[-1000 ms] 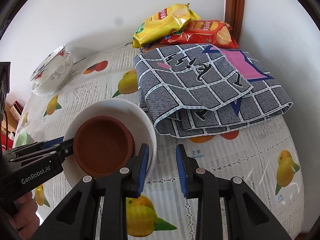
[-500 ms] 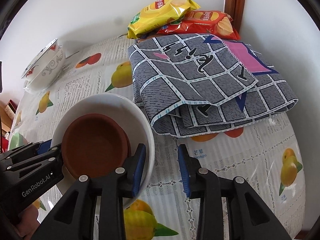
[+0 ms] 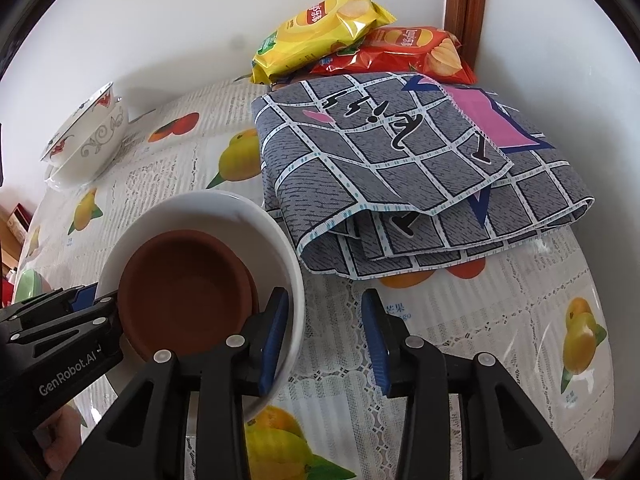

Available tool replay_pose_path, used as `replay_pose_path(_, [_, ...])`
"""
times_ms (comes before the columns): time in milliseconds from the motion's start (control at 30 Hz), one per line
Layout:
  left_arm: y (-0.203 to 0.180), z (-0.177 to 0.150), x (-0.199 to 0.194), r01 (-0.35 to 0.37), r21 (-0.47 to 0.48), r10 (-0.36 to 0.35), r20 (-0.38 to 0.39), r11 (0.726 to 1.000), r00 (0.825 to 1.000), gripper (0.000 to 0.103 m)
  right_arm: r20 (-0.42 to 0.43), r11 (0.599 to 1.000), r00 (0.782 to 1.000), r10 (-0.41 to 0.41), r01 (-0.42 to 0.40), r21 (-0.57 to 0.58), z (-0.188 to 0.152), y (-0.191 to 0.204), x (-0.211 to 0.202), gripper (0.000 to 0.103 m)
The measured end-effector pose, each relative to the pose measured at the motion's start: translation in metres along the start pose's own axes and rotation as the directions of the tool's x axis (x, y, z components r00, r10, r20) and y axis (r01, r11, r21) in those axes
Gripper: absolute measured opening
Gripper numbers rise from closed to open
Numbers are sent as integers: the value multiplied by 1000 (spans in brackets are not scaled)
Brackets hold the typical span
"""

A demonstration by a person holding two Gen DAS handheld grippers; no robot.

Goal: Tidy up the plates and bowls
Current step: 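Grasp the white bowl rim with the left gripper while the right gripper grasps the opposite rim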

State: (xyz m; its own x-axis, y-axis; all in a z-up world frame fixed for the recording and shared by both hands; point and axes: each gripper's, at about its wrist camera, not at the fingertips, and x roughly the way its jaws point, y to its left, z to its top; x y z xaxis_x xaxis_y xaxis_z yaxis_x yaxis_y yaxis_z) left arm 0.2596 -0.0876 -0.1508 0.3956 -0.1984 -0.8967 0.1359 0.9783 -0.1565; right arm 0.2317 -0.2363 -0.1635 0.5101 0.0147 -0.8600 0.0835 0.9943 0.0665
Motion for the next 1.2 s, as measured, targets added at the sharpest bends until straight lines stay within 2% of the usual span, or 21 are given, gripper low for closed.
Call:
replay_pose_path(200, [-1, 0, 0, -3, 13, 3, -5, 1000, 1000, 29, -4, 999, 1000, 9, -9, 34, 0, -4, 1, 42])
replay_pose_path(333, [0, -1, 1, 0, 6, 0, -5, 1000, 1000, 29, -2, 999, 999, -38, 38, 17, 0, -4, 1, 57])
replay_pose_path(600, [0, -1, 1, 3, 2, -3, 3, 1000, 1000, 27, -20, 998, 1000, -8, 9, 57, -1, -10, 3, 58])
replay_pose_path(733, [0, -2, 1, 36, -21, -36, 0, 999, 999, 18, -6, 996, 998, 62, -61, 70, -3, -7, 1, 31])
replay_pose_path(867, [-6, -3, -1, 26, -9, -26, 14, 1000, 1000, 11, 9, 995, 997, 80, -80, 52, -4, 3, -1, 10])
replay_pose_path(933, [-9, -4, -1, 7, 6, -7, 23, 1000, 1000, 11, 11, 998, 999, 50, -51, 40, -4, 9, -2, 10])
replay_pose_path(1033, [-6, -3, -1, 21, -6, -21, 21, 1000, 1000, 10, 8, 996, 998, 67, -67, 58, -4, 7, -3, 11])
replay_pose_path(1200, [-10, -5, -2, 7, -5, -7, 17, 1000, 1000, 10, 0, 995, 998, 64, -64, 76, -6, 5, -6, 11])
